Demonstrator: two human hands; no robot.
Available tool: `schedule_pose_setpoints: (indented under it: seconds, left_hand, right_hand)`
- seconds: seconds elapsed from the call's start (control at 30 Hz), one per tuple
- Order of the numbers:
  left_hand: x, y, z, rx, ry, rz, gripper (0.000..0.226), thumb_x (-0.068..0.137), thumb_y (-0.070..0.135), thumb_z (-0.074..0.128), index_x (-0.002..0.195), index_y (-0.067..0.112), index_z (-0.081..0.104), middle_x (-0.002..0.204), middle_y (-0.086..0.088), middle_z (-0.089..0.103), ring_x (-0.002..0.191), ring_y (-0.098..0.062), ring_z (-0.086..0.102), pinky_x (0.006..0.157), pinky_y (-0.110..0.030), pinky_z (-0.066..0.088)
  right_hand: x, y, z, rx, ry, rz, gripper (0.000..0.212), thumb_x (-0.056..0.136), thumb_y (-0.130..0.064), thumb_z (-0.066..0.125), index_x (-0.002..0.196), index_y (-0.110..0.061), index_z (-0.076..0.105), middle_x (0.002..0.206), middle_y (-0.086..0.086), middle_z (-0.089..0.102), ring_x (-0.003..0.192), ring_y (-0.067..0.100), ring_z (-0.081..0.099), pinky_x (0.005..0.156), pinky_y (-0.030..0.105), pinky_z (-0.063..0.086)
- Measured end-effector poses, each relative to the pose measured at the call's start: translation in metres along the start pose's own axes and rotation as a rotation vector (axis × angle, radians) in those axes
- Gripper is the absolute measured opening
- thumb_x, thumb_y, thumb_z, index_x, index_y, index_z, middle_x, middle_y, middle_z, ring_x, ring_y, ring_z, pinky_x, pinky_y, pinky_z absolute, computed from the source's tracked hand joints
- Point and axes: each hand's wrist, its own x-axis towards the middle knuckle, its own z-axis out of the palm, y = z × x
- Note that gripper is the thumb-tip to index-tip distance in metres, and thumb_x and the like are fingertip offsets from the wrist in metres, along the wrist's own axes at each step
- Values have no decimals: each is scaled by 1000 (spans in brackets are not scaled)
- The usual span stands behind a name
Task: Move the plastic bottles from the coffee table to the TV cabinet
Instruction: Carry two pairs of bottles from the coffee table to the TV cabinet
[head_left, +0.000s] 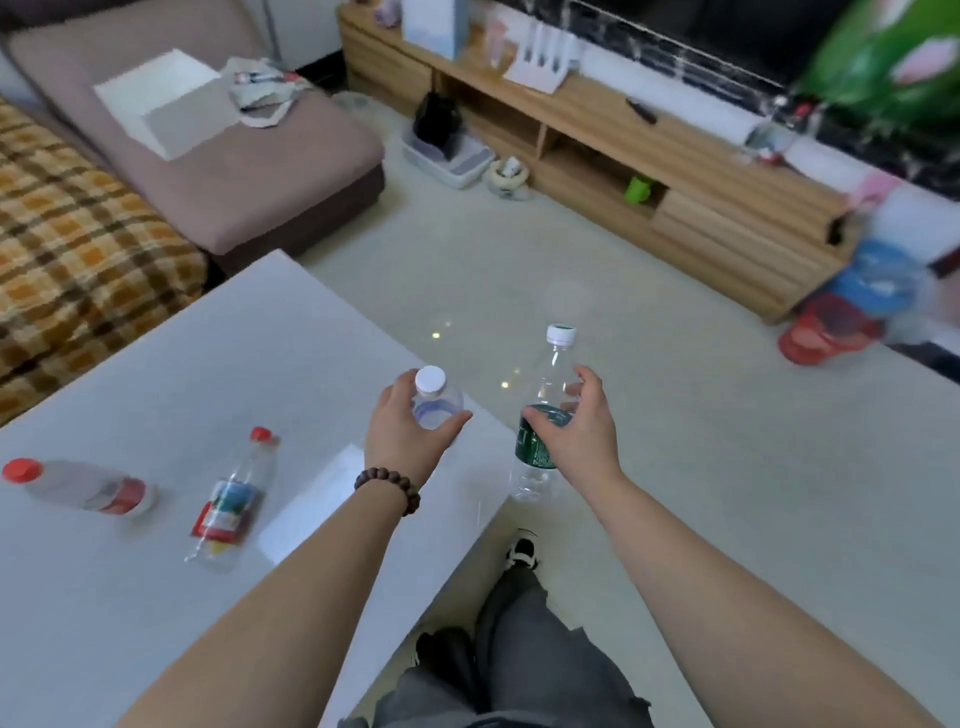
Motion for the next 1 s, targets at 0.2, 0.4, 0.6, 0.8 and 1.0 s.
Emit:
schedule_pose_setpoints:
  seconds: [0.2,0.4,0.6,0.8,1.0]
  left_hand:
    - [13,53,72,42,-172,114,63,72,42,76,127,25,50,121,2,54,109,-16,53,83,-26,39]
    - [39,109,163,52,-275,164,65,70,40,78,127,23,50,121,1,54,109,-17,54,85,-26,41]
    - [86,176,247,102,-278,214,65,70,42,78,126,24,50,122,2,55,109,-17,55,86,-29,43]
    - [128,243,317,106,-260,236,65,71,42,78,127,23,50,123,1,55,111,-18,54,85,-29,43]
    - [163,286,378,146,-277,254,67,71,41,78,128,23,49,123,0,55,111,-18,54,84,-27,41]
  right_hand:
    - [20,45,-78,11,196,127,82,73,-32,77,140,-22,31,130,3,49,112,23,56,92,32,45]
    - [64,92,-144,70,311,188,80,74,-29,76,140,-20,32,128,1,49,112,20,55,89,29,44]
    - [137,130,-215,122,353,238,80,74,-29,77,140,-19,32,127,2,49,108,21,56,84,26,39]
    - [217,141,-281,148,371,215,81,75,-28,76,141,-19,31,129,2,49,112,21,55,85,25,39]
    - [295,145,-321,157,379,206,82,74,-29,77,141,-18,31,130,3,49,113,22,55,86,25,40]
